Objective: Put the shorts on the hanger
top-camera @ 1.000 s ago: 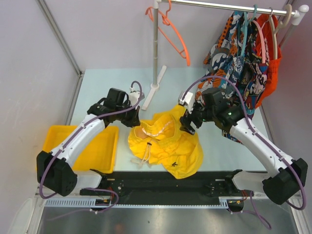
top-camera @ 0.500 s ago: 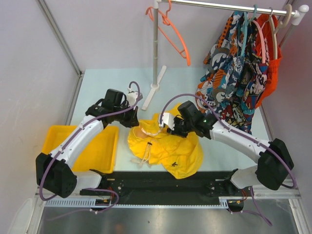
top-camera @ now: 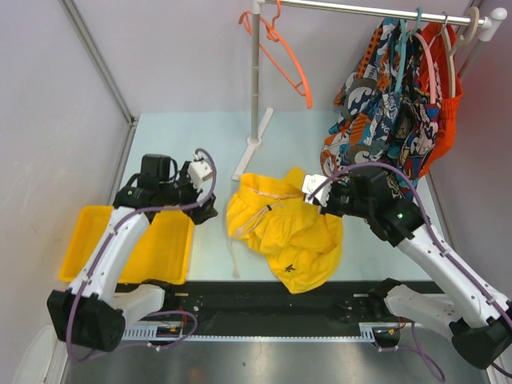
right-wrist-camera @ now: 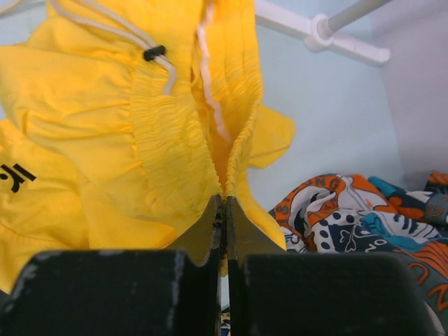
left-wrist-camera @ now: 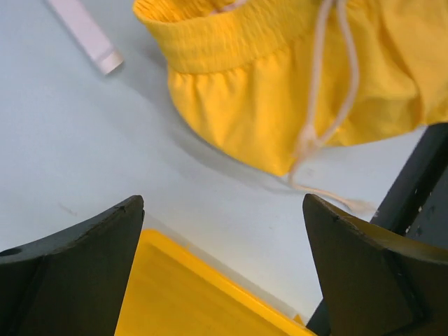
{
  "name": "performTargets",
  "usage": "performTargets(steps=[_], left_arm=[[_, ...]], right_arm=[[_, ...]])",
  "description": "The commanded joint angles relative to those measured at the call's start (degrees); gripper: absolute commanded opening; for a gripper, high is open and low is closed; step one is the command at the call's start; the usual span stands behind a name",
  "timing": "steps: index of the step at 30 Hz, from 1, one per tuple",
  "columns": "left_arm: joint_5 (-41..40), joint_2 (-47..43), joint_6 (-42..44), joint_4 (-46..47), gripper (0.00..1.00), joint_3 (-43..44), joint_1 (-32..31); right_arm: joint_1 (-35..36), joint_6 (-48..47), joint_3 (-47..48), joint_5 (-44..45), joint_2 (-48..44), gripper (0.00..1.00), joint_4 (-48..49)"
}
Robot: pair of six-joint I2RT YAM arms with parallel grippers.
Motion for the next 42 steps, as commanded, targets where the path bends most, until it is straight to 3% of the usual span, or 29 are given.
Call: performTargets(steps=[1, 4, 8, 13, 20, 24, 27, 30, 31, 33, 34, 36, 39, 42], left_arm=[[13.4, -7.3, 15.9, 7.6, 1.00, -6.3, -0.5], [11.5, -4.8, 16.3, 14.5, 1.00, -8.5, -2.9], [10.7, 8.1, 15.9, 13.5, 0.98, 0.4, -3.3], [15.8, 25.3, 14.1, 7.8, 0.89, 11.7, -4.3], [17.7, 36.8, 15.2, 8.6, 0.91, 18.5, -7.6], [19.1, 40.5, 17.1, 8.7, 0.97, 20.1, -9.9], [19.4, 42.8, 16.5, 10.3, 0.93, 20.7, -11.4], [22.9, 44.6, 17.4, 6.2, 0.83, 23.2, -13.2], [23.9, 44.6, 17.2, 5.4, 0.72, 23.5, -13.2], [26.0, 43.4, 16.0, 4.0, 0.60, 23.5, -13.0], [26.4, 42.4, 15.9, 3.4, 0.47, 23.3, -12.7], [28.0, 38.2, 15.4, 1.6, 0.34, 22.0, -11.9], [29.1, 32.1, 10.4, 1.8, 0.02, 20.1, -9.6], [25.5, 21.4, 0.9, 7.0, 0.00, 18.5, -7.1]], right_arm=[[0.2, -3.8, 0.8, -3.5, -2.1, 0.00, -4.1], [0.5, -4.8, 0.8, -3.9, -2.1, 0.00, -5.8], [1.3, -6.3, 0.8, -6.3, -2.4, 0.00, -9.7], [3.8, -9.0, -0.1, -7.8, -2.9, 0.00, -17.9], [5.4, -9.7, -3.8, -7.0, -5.4, 0.00, -19.8], [5.6, -10.2, -4.6, -6.6, -6.0, 0.00, -20.3], [5.6, -10.3, -5.1, -6.2, -6.5, 0.00, -20.1], [5.6, -9.1, -5.1, -5.4, -7.2, 0.00, -19.5], [5.6, -8.6, -5.1, -4.8, -7.5, 0.00, -19.2], [5.6, -7.8, -5.1, -4.2, -8.7, 0.00, -18.7], [5.6, -6.2, -5.1, -3.8, -9.2, 0.00, -18.2], [5.6, -4.7, -4.8, -2.7, -10.9, 0.00, -16.9], [5.3, -1.5, -4.1, 1.6, -13.5, 0.00, -13.2], [2.9, 0.5, -0.9, 9.2, -14.4, 0.00, -6.1]])
